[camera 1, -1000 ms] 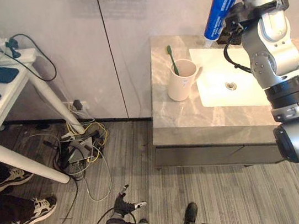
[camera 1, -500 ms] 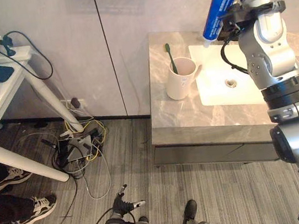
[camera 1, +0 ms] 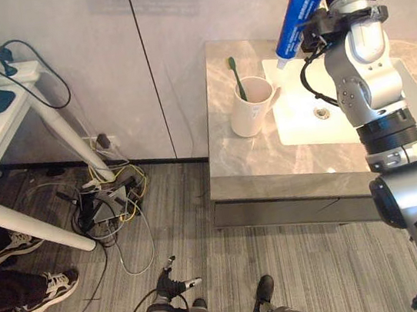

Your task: Organize washtable

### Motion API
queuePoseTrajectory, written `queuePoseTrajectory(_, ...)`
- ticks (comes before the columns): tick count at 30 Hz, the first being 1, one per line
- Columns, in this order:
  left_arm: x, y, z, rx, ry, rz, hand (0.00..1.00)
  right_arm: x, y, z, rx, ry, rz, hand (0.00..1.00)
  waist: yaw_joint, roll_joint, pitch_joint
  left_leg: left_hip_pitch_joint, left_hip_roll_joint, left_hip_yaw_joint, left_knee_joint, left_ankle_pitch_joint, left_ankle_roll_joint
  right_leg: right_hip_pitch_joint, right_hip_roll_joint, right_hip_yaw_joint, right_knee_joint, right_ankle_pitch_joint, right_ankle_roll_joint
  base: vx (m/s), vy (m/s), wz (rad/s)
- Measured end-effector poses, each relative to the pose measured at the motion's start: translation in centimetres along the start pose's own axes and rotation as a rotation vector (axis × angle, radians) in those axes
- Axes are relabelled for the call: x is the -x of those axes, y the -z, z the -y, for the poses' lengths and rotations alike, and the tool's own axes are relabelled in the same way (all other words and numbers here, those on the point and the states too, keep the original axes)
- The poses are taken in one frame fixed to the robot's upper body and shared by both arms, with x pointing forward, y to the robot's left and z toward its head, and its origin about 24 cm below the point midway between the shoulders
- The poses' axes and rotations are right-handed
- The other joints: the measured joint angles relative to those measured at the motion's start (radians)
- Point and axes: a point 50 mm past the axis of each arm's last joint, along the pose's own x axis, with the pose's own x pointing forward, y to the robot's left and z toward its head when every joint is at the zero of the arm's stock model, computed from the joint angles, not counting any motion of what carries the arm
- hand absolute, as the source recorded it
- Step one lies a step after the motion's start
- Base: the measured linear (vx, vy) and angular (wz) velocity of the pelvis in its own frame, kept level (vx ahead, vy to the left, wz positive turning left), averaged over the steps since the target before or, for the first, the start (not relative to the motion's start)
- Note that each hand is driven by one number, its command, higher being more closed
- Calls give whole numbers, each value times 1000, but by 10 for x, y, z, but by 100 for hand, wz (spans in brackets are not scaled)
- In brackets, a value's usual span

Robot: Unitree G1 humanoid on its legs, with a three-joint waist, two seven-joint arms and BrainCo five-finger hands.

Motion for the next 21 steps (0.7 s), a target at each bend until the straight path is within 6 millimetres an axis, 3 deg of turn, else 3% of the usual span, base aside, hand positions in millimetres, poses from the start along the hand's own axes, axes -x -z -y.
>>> queuePoseTrajectory(21,-6,-12,-4,7,-26,38,0,1,9,1,-4,24,-43,100,18,-15,65,-16,0,-3,3,0,0,-13,0,0,0,7,0,0,0,0)
